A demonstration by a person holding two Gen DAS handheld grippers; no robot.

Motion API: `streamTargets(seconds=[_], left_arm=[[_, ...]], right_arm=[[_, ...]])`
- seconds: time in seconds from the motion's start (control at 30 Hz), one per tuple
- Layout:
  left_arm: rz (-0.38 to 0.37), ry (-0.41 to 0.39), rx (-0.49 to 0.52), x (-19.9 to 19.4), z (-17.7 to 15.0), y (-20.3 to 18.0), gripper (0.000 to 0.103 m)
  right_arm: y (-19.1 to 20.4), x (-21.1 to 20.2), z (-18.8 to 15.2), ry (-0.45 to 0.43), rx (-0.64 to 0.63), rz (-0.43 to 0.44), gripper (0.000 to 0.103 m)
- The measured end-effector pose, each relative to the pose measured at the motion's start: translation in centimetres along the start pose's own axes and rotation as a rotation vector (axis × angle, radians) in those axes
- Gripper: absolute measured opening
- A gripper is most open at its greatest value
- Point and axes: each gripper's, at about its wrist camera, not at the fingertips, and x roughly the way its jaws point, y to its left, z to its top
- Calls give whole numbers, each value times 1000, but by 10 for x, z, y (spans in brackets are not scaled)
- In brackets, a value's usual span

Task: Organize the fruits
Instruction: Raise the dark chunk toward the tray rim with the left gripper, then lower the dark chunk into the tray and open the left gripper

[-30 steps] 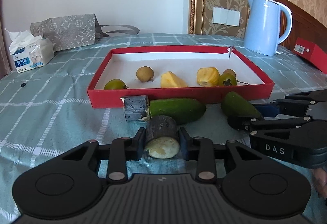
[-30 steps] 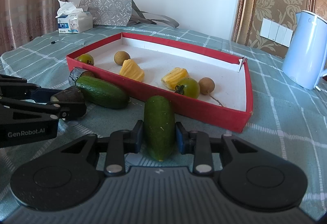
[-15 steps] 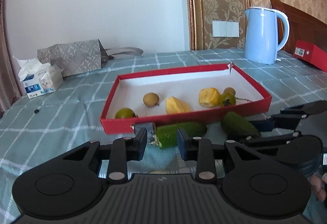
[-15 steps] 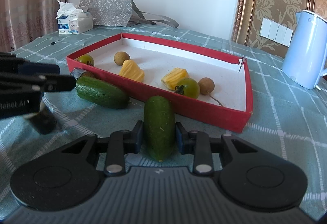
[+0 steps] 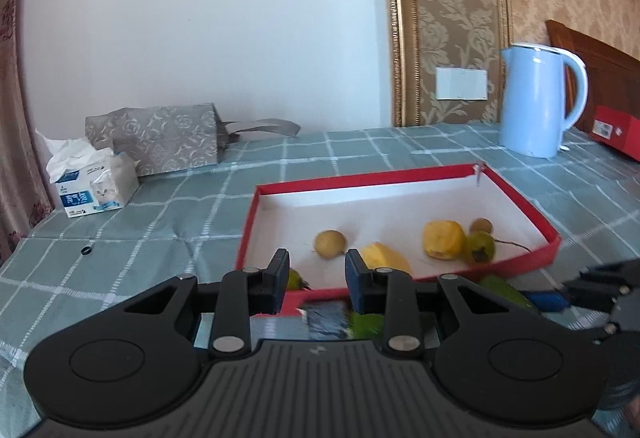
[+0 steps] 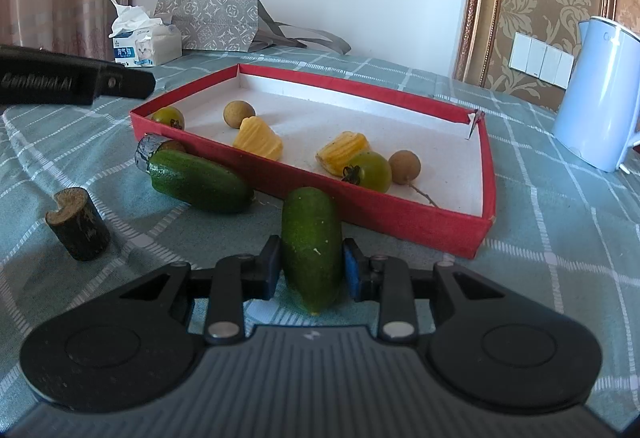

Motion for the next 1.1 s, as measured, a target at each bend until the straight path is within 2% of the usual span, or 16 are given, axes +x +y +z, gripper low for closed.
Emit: streamTargets(seconds=[0.1,0.27,0.3,0.33,0.4,0.5,0.63,0.67,0.73,0.8,1.1], left_arm=[[-3,36,-7,0,3,8,30],[-59,2,-16,-41,-27,11,31],[-69,13,-6,-44,-33,9,41],[-82,25,6,-45,-39,6,58],[-87,14,19,-46,-48,-1,67],[-66,9,71,-43,-54,-13,67],[-66,38,60,-35,-59,-18,65],[-57,55,52,-32,-60,-18,61],[-65,100,25,-26,-63,-15,42],[-104,136,-5,-20,-66,-11,34],[-91,82,21,-24,-64,-17,34]], right_arm=[[-1,0,0,0,3,2,31],[-3,1,0,2,13,11,31],[-3,1,0,2,11,9,31],[-3,1,0,2,10,8,31],[-3,1,0,2,10,8,31],[-3,1,0,2,11,9,31],[-3,1,0,2,11,9,31],[-3,1,0,2,11,9,31],[-3,1,0,2,12,9,31],[-3,1,0,2,11,9,31],[-2,1,0,1,10,7,31]])
